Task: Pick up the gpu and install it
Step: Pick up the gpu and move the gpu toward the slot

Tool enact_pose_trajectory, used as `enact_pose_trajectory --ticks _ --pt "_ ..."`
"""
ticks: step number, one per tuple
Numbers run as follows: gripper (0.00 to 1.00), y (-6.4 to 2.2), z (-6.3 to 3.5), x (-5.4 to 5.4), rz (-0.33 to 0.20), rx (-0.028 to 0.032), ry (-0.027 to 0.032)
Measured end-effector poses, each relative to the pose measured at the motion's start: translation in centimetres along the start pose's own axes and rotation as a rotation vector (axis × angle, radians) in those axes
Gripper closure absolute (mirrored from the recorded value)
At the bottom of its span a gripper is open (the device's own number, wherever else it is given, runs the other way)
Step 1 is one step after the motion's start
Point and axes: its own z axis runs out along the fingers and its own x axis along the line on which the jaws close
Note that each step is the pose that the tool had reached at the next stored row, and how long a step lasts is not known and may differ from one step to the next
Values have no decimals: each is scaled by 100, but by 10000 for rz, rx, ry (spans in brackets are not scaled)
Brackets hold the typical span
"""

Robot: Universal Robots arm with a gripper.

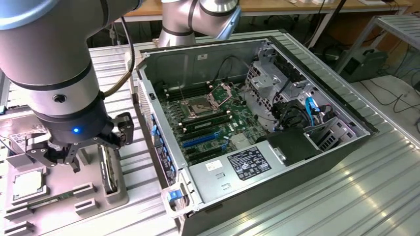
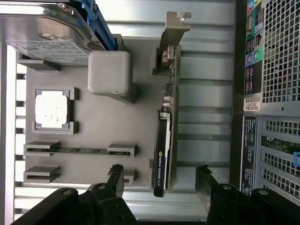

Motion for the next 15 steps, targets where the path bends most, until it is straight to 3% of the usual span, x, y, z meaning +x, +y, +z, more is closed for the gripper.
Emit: enact_pose_trajectory --ticks 6,9,12,13,15 --pt "28 148 33 -5 1 7 -1" --pt "28 167 40 -6 -1 6 1" --pt "28 168 52 -7 -34 21 107" --pt "28 168 57 -8 -32 50 164" --pt "28 168 75 -10 -28 125 204"
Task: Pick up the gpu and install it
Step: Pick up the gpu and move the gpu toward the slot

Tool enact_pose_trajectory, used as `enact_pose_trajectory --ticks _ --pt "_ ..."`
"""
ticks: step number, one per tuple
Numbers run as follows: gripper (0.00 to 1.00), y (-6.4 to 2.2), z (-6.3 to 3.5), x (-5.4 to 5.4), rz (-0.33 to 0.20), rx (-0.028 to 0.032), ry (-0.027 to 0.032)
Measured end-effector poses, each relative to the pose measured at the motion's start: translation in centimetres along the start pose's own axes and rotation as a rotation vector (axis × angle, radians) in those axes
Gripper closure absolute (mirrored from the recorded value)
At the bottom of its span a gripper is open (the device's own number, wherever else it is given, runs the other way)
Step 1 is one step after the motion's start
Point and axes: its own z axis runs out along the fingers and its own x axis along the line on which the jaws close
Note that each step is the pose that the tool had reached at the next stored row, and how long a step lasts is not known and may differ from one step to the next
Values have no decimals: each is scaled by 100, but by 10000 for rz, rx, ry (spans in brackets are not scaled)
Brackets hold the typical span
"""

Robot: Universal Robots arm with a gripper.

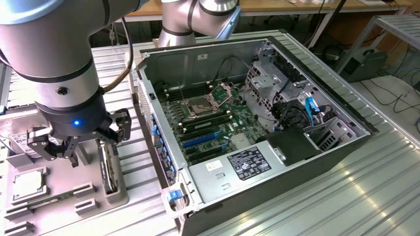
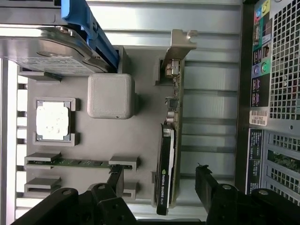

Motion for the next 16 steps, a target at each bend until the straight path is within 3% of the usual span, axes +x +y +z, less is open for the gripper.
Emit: enact_pose_trajectory --ticks 3,9,11,14,16 --pt "28 5 33 -8 2 51 29" --pt "28 95 59 -15 -1 51 18" --pt "28 105 77 -15 -11 55 -50" --pt "28 105 92 -10 -17 61 -237" --pt "28 104 120 -10 -32 60 -277"
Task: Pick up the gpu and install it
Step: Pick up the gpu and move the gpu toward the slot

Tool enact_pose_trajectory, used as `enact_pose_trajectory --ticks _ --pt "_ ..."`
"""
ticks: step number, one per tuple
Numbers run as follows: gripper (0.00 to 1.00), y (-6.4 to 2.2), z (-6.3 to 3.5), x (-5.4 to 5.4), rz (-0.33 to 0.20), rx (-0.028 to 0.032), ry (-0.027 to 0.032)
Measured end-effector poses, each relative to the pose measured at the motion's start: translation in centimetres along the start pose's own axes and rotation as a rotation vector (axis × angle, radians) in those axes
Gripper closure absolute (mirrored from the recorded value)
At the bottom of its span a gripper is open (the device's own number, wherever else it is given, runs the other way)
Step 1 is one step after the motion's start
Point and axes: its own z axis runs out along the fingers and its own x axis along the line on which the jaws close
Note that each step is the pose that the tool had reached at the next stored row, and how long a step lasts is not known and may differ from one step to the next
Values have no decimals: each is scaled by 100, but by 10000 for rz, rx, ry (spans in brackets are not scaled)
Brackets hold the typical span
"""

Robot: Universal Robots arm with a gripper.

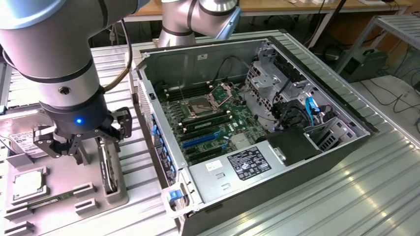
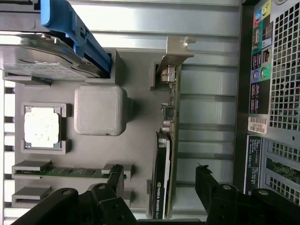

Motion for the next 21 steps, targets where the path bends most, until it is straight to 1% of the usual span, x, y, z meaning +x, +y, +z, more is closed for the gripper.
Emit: enact_pose_trajectory --ticks 4,6,10,21 --pt "28 7 67 1 -331 2 10" --pt "28 28 87 0 -402 4 14" --pt "28 76 129 -2 -403 1 10" --pt "28 76 262 4 -403 2 12"
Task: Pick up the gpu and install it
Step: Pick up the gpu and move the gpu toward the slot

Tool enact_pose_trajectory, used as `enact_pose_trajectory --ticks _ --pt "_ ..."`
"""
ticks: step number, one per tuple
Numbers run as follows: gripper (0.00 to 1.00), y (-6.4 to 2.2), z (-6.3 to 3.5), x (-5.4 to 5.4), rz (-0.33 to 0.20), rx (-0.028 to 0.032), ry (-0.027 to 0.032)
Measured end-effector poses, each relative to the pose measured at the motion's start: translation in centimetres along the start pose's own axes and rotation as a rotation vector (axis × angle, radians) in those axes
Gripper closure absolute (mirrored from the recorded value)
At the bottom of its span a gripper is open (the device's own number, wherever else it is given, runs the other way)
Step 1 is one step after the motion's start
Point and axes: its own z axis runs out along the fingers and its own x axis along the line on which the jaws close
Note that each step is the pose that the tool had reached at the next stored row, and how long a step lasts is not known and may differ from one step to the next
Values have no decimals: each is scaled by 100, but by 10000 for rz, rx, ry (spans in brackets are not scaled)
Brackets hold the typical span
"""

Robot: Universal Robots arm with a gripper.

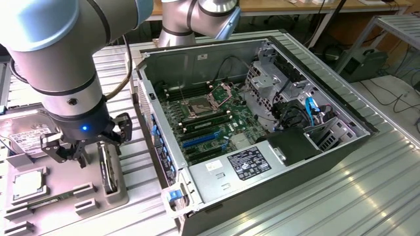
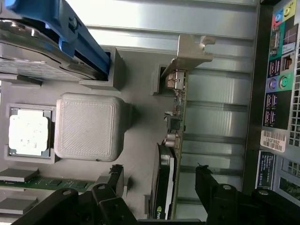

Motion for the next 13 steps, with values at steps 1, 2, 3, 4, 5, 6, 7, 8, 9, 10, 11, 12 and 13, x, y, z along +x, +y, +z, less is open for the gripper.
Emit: enact_pose_trajectory --ticks 1,2,3,4,5,6,7,8,9,10,11,12,13 --pt "28 0 18 0 0 0 0" --pt "28 -1 36 0 0 0 0" --pt "28 -2 67 0 1 0 0" --pt "28 -3 88 0 1 0 0" --pt "28 -3 101 0 1 0 0" --pt "28 -3 116 0 1 0 -1" --pt "28 -4 127 0 0 -1 0" --pt "28 -4 136 0 1 0 -1" --pt "28 -5 140 1 0 1 1" --pt "28 -5 140 1 0 2 2" --pt "28 -4 140 1 1 1 2" --pt "28 -4 140 1 0 2 2" --pt "28 -4 140 0 0 1 1"
